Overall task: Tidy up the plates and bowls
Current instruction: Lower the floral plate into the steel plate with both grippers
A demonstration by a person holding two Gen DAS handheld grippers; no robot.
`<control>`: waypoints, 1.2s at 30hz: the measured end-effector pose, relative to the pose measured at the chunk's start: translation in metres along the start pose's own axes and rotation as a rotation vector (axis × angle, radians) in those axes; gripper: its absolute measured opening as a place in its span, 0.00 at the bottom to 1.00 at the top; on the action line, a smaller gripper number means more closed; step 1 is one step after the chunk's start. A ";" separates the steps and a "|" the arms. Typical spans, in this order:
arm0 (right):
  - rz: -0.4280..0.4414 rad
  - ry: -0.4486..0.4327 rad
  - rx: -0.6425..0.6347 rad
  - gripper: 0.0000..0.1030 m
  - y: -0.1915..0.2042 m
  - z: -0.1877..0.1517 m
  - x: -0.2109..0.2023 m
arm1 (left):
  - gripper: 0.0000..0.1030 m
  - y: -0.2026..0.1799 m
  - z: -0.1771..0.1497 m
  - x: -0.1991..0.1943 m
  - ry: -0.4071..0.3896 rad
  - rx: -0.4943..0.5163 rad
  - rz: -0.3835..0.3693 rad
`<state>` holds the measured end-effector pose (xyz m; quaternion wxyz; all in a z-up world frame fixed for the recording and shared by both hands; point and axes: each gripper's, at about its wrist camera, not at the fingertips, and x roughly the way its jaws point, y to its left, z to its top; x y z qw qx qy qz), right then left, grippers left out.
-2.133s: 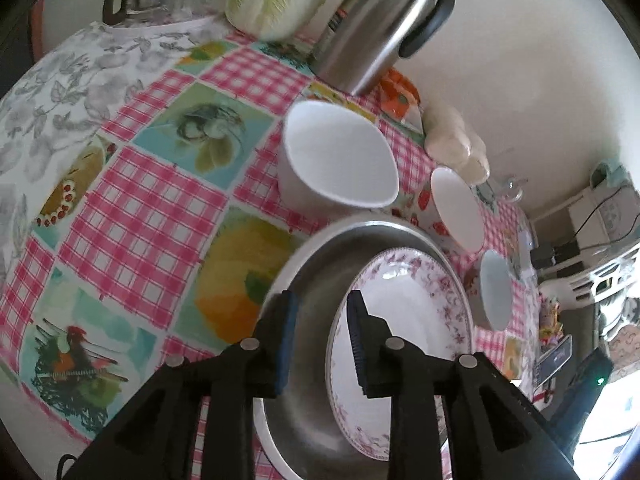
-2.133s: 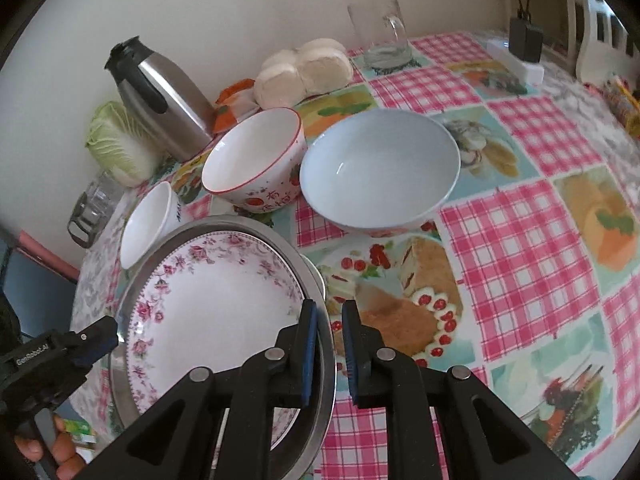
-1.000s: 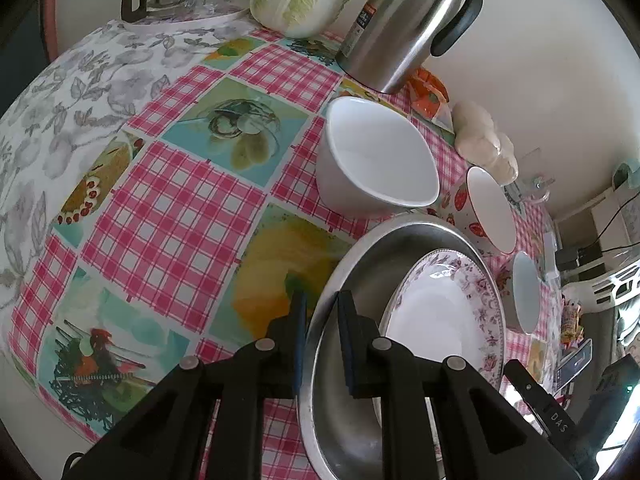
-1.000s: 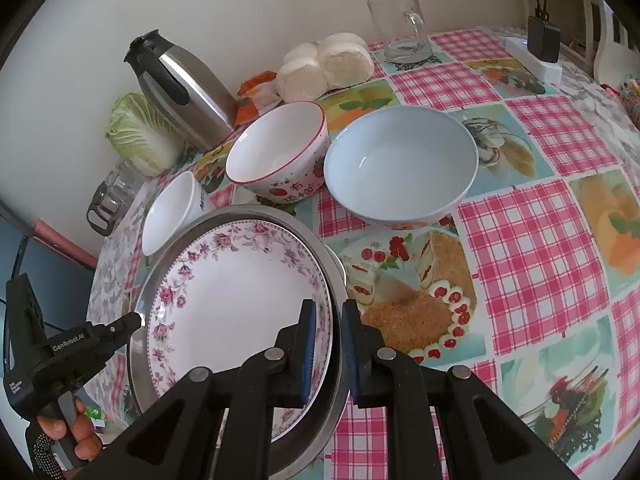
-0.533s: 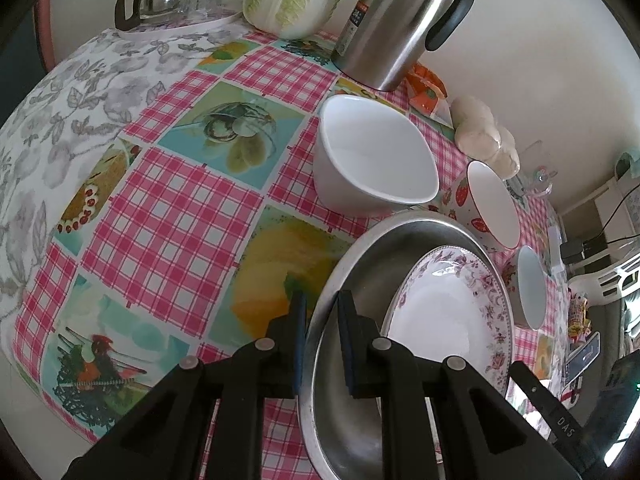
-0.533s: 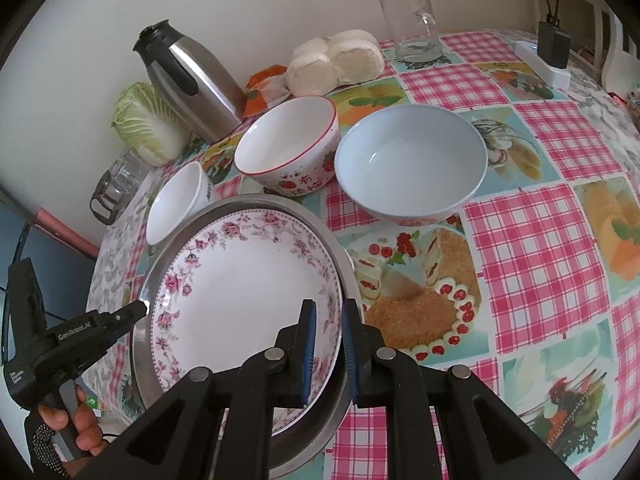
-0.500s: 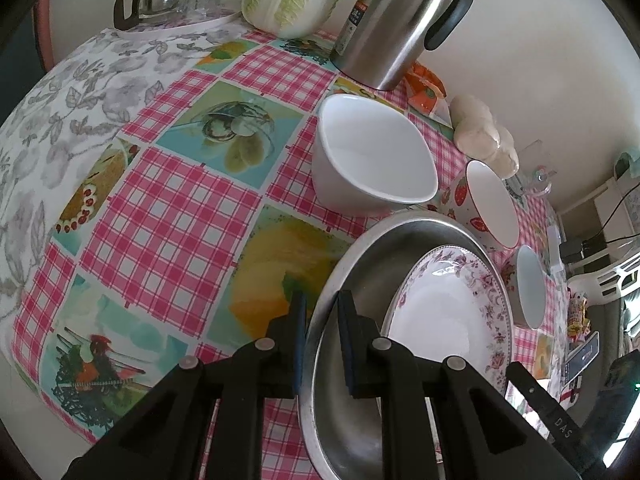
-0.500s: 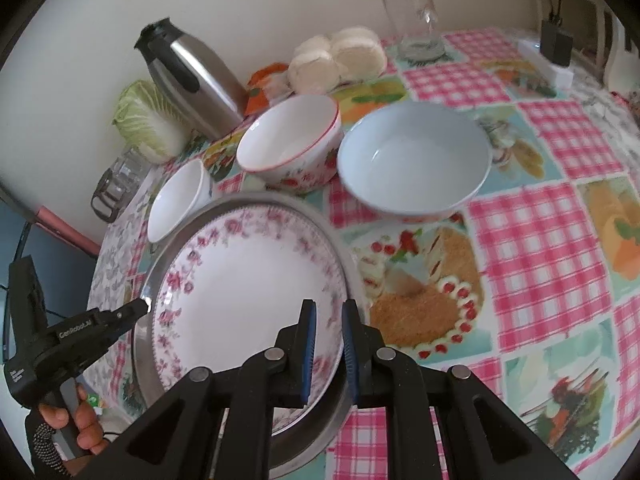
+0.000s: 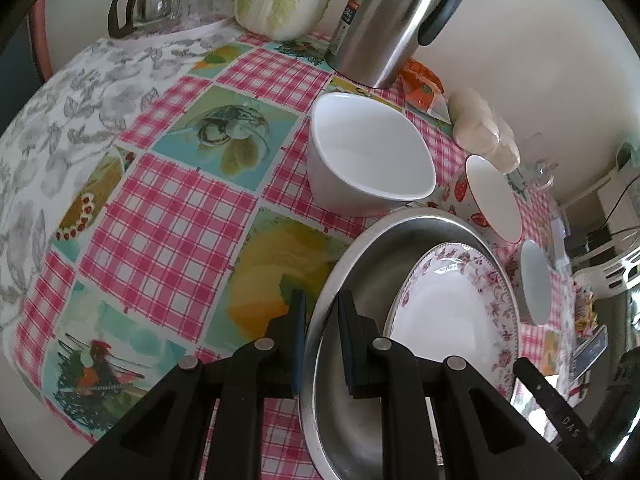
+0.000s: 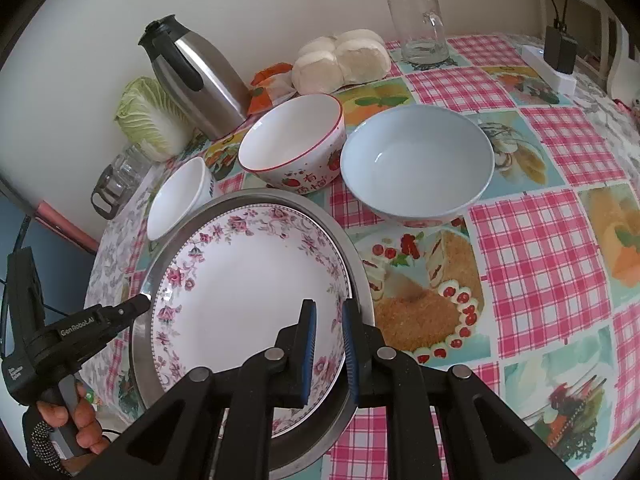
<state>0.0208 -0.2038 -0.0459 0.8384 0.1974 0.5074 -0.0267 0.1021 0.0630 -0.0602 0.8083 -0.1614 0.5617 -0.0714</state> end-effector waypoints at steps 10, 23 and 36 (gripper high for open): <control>0.037 0.085 -0.209 0.16 0.065 -0.017 0.024 | 0.16 -0.001 0.000 0.003 0.009 -0.013 -0.038; 0.074 0.132 -0.347 0.15 0.115 -0.036 0.042 | 0.16 0.003 0.000 0.007 0.027 -0.044 -0.103; 0.169 0.168 -0.318 0.16 0.127 -0.039 0.052 | 0.16 0.005 0.001 0.009 0.031 -0.057 -0.116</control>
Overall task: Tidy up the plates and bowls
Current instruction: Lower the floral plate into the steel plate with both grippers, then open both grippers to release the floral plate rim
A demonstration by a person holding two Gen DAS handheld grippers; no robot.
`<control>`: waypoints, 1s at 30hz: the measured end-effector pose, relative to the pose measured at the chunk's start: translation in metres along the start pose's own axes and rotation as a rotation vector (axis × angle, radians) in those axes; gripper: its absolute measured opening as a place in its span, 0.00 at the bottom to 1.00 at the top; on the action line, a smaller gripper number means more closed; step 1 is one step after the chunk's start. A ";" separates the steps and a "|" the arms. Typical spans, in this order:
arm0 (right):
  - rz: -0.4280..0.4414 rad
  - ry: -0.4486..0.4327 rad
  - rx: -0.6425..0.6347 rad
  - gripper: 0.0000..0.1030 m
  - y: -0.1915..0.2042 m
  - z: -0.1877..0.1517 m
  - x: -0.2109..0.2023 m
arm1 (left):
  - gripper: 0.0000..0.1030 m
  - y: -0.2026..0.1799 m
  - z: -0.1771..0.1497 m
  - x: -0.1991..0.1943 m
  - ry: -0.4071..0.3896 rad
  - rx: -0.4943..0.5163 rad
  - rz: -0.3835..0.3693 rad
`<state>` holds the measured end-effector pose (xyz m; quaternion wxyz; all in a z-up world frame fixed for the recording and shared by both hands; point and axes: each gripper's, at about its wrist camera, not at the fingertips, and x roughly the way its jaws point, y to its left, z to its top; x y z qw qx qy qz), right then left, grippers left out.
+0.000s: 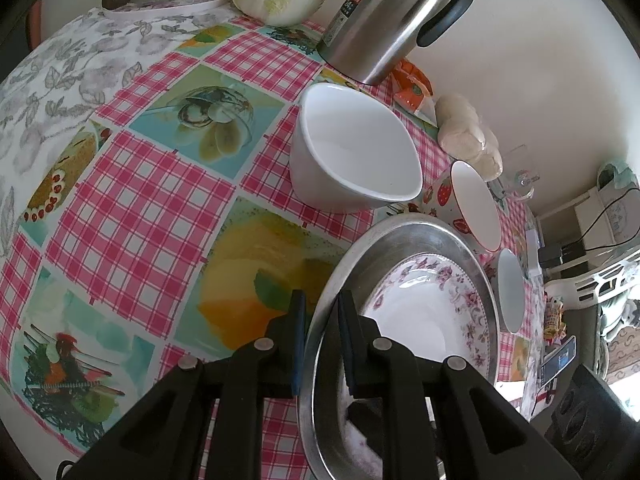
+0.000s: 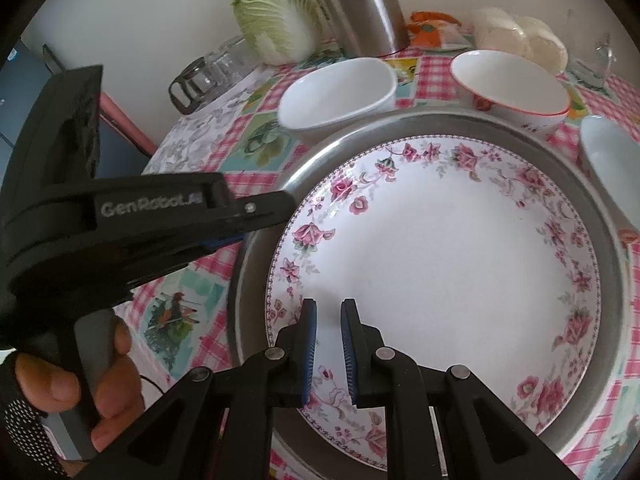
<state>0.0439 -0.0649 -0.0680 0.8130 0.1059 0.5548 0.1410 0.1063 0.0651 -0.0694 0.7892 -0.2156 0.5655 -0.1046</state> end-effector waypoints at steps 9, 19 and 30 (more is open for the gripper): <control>-0.002 -0.054 0.060 0.15 -0.023 0.002 -0.025 | 0.16 0.013 0.000 0.009 0.050 -0.087 -0.091; -0.118 -0.181 0.165 0.21 -0.070 0.005 -0.070 | 0.20 0.006 0.002 -0.006 0.010 -0.064 -0.058; -0.192 -0.200 0.146 0.58 -0.087 0.001 -0.083 | 0.55 -0.018 0.000 -0.021 -0.055 0.026 0.029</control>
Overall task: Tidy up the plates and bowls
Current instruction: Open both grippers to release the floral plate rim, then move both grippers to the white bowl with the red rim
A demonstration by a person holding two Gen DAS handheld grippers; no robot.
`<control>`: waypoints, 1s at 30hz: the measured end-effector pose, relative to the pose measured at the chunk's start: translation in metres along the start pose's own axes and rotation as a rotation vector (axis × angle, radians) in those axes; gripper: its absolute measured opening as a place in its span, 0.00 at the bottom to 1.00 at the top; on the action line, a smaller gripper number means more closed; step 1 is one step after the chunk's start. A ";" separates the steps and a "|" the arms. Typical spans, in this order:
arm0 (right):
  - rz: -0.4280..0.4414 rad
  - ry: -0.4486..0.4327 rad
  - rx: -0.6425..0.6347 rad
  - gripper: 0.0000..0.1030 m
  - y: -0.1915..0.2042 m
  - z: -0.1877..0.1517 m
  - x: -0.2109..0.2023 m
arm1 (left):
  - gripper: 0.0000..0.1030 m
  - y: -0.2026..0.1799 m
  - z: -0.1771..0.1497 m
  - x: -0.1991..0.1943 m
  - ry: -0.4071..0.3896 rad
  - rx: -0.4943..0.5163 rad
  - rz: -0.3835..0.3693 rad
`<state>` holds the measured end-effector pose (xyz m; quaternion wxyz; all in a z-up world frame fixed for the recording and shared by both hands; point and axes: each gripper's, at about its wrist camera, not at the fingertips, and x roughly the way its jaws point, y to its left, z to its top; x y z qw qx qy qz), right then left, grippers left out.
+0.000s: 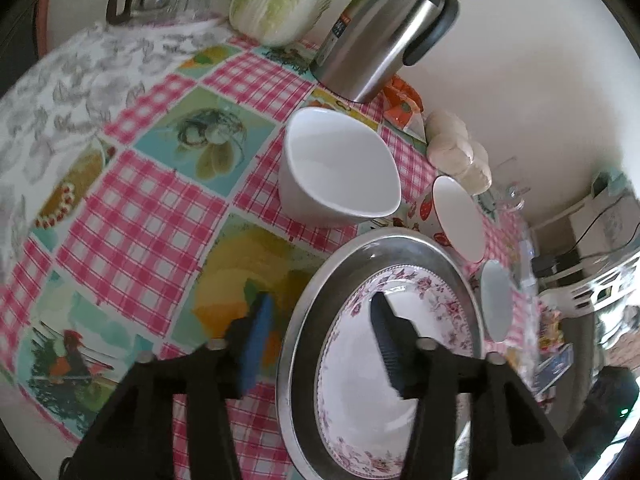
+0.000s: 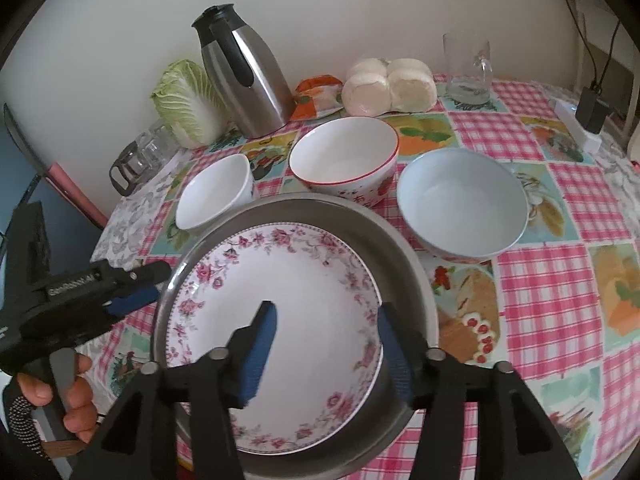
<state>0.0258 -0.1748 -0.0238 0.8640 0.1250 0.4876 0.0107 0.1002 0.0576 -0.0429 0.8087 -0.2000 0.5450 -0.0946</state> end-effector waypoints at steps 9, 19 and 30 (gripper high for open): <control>-0.039 -0.016 -0.018 0.83 -0.009 0.001 -0.002 | 0.78 -0.027 -0.008 0.000 -0.051 0.153 0.137; -0.073 -0.018 0.016 1.00 -0.027 0.001 -0.005 | 0.90 -0.044 -0.009 -0.001 -0.097 0.208 0.181; -0.123 -0.099 0.128 1.00 -0.054 0.031 -0.025 | 0.96 -0.067 0.020 -0.016 -0.236 0.236 0.166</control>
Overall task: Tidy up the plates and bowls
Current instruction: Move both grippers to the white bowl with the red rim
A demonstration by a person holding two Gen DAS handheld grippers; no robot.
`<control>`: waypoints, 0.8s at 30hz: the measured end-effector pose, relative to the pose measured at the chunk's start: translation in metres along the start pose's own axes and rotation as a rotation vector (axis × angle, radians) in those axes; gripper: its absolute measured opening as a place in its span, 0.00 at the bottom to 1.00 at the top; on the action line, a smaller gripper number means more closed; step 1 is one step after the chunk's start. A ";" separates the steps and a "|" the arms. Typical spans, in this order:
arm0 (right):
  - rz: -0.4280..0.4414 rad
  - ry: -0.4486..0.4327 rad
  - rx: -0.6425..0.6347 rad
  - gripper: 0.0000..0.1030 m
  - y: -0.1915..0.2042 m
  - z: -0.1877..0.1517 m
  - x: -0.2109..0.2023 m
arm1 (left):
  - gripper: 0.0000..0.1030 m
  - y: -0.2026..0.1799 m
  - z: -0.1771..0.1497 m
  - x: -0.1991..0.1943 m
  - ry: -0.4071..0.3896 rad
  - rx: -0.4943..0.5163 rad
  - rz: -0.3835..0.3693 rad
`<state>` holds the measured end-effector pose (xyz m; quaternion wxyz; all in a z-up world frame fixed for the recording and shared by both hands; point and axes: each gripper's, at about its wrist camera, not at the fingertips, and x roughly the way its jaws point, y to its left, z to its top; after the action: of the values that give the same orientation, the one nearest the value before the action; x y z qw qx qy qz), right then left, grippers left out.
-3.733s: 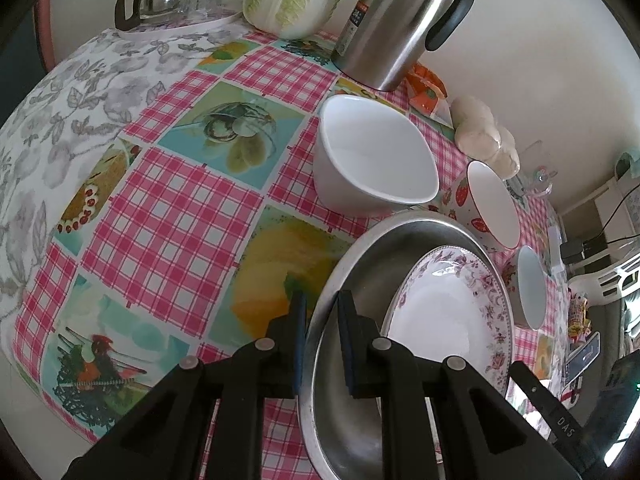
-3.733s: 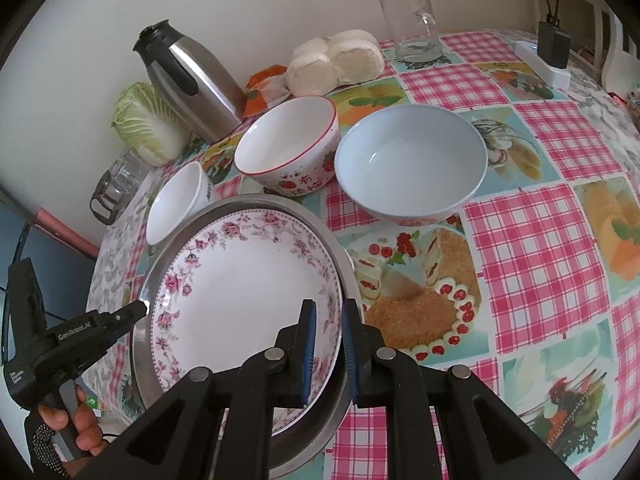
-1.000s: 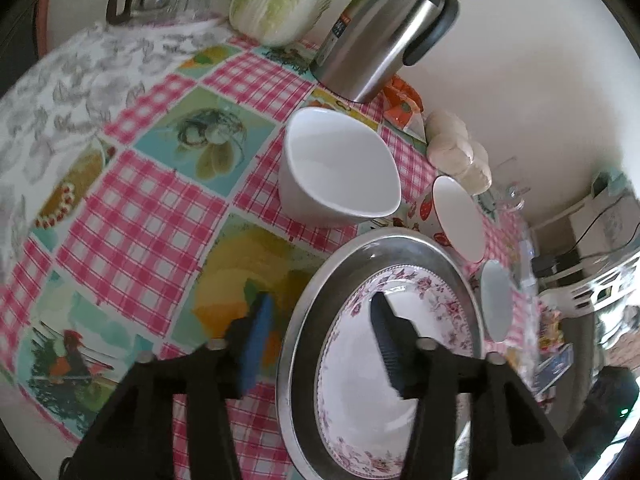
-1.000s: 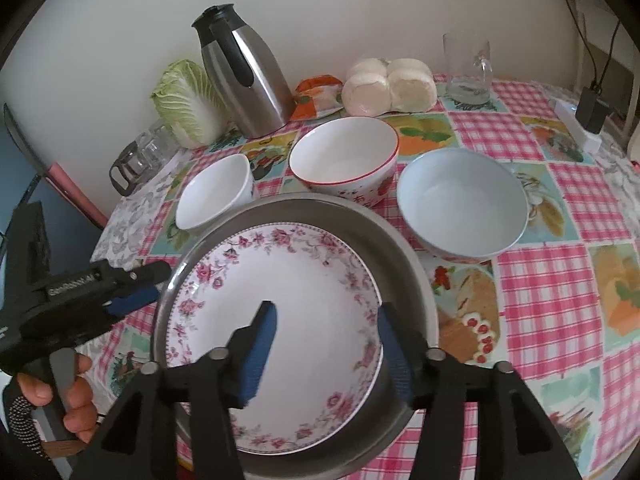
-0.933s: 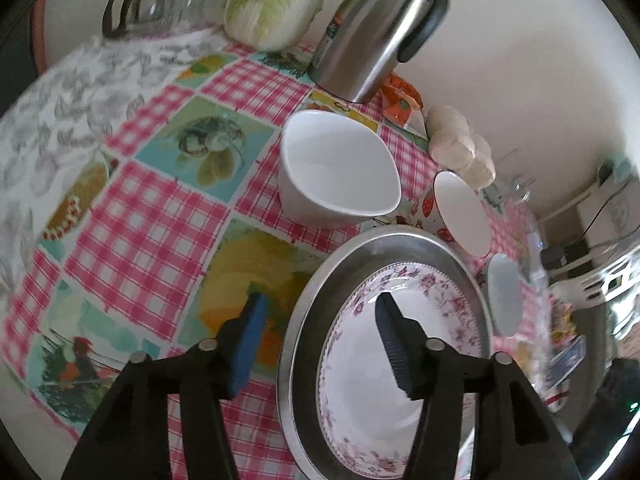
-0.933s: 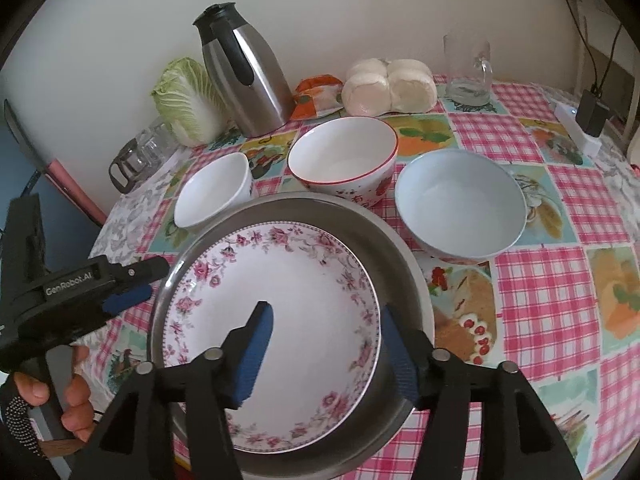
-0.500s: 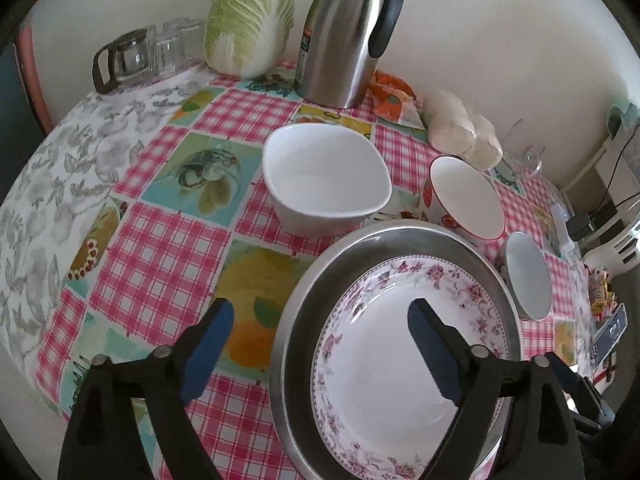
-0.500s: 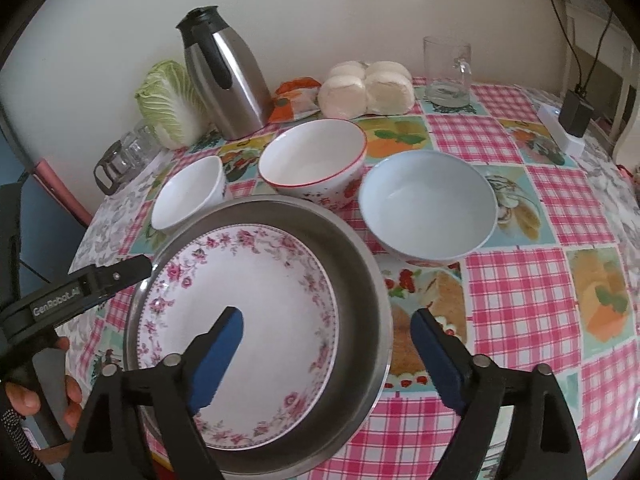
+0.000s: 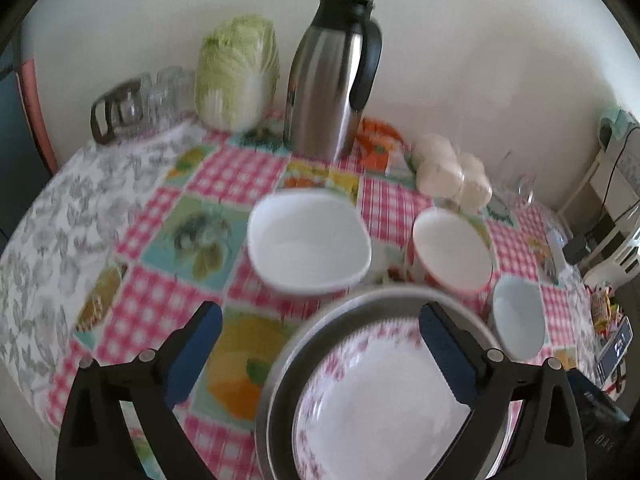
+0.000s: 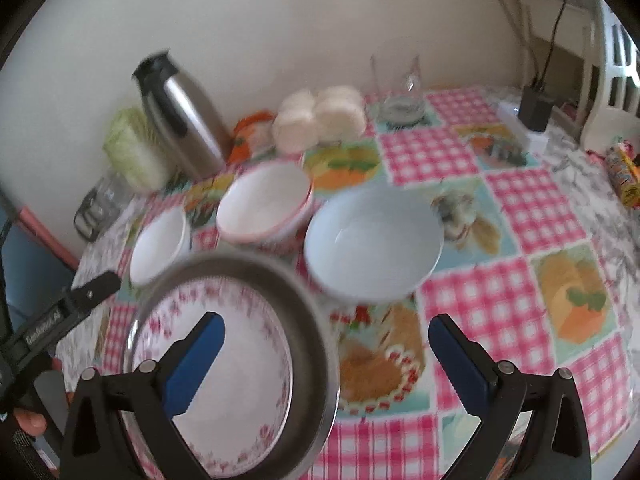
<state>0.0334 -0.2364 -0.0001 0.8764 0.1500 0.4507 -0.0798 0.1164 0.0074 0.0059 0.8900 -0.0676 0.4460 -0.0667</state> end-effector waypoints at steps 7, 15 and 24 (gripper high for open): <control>0.019 -0.139 0.003 1.00 -0.002 0.046 -0.016 | 0.96 -0.011 0.050 -0.014 -0.180 0.073 -0.024; 0.062 -0.160 -0.011 1.00 0.006 0.094 -0.004 | 0.97 -0.009 0.095 -0.008 -0.219 0.019 -0.114; 0.098 -0.013 -0.048 1.00 0.009 0.120 0.048 | 0.97 -0.048 0.130 0.039 -0.008 0.213 -0.068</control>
<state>0.1557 -0.2680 0.0282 0.8855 0.1502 0.4389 -0.0268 0.2415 -0.0392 0.0610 0.8912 0.0118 0.4301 -0.1438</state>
